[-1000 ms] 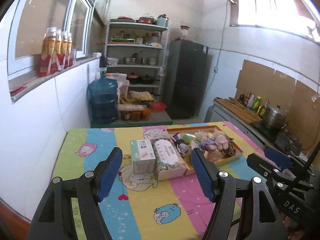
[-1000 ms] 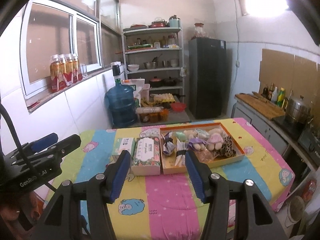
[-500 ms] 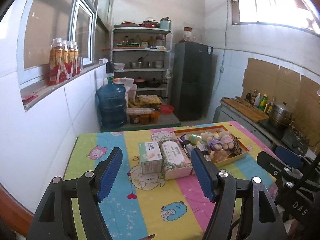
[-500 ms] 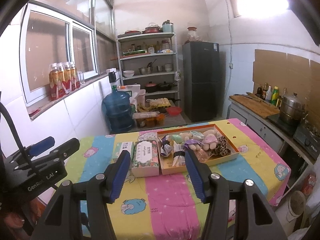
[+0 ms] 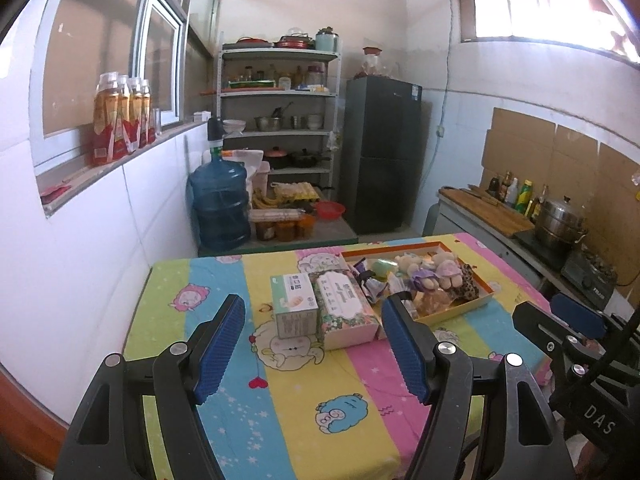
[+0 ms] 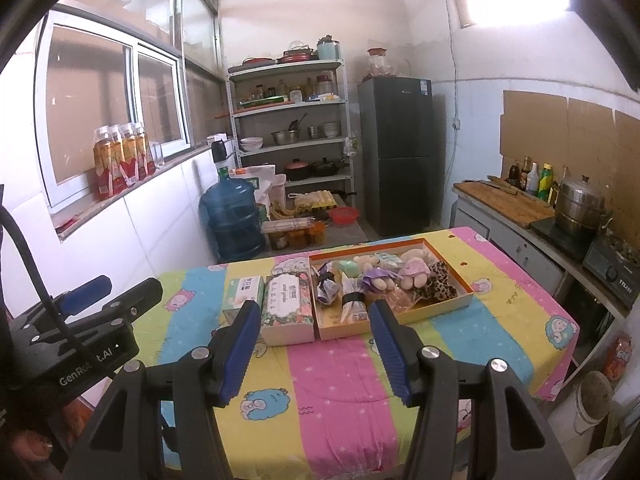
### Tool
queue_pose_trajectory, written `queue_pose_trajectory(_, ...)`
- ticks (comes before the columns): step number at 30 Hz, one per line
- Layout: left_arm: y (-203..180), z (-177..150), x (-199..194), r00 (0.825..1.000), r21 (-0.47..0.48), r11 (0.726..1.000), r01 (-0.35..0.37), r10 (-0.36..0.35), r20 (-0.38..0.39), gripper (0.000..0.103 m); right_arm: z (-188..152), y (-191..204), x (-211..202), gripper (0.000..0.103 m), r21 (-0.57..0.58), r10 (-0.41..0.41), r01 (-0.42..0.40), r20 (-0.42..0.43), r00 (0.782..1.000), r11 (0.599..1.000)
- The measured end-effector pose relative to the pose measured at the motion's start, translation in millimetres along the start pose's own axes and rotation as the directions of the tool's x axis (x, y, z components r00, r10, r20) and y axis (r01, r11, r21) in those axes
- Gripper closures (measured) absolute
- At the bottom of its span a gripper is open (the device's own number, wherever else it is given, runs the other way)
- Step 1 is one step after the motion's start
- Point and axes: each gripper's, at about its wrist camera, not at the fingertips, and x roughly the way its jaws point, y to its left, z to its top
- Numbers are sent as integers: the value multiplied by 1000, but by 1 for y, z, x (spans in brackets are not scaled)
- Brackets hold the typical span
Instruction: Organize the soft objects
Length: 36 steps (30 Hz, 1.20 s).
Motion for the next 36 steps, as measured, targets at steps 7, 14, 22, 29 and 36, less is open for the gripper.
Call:
queue_pose_trajectory(7, -2, -1, 1, 1000, -1, 1000, 9, -9, -14, 31, -1, -3, 1, 46, 1, -7, 7, -8, 1000, 1000)
queue_pose_trajectory(14, -6, -5, 3, 999, -2, 1000, 27, -27, -37, 31, -3, -4, 2, 46, 5, -21, 21, -21, 1000, 1000)
queue_pose_trajectory(22, -9, -7, 3, 999, 3, 1000, 31, -31, -38, 31, -3, -5, 1, 46, 6, -28, 28, -19, 999, 1000)
queue_pose_trajectory(29, -8, -7, 3, 999, 2, 1000, 30, -29, -39, 31, -5, -5, 1, 46, 5, -15, 15, -22, 1000, 1000)
queue_pose_trajectory(36, -5, -10, 2, 999, -2, 1000, 18, -19, -43, 31, -5, -3, 4, 46, -1, -1, 1, -32, 999, 1000)
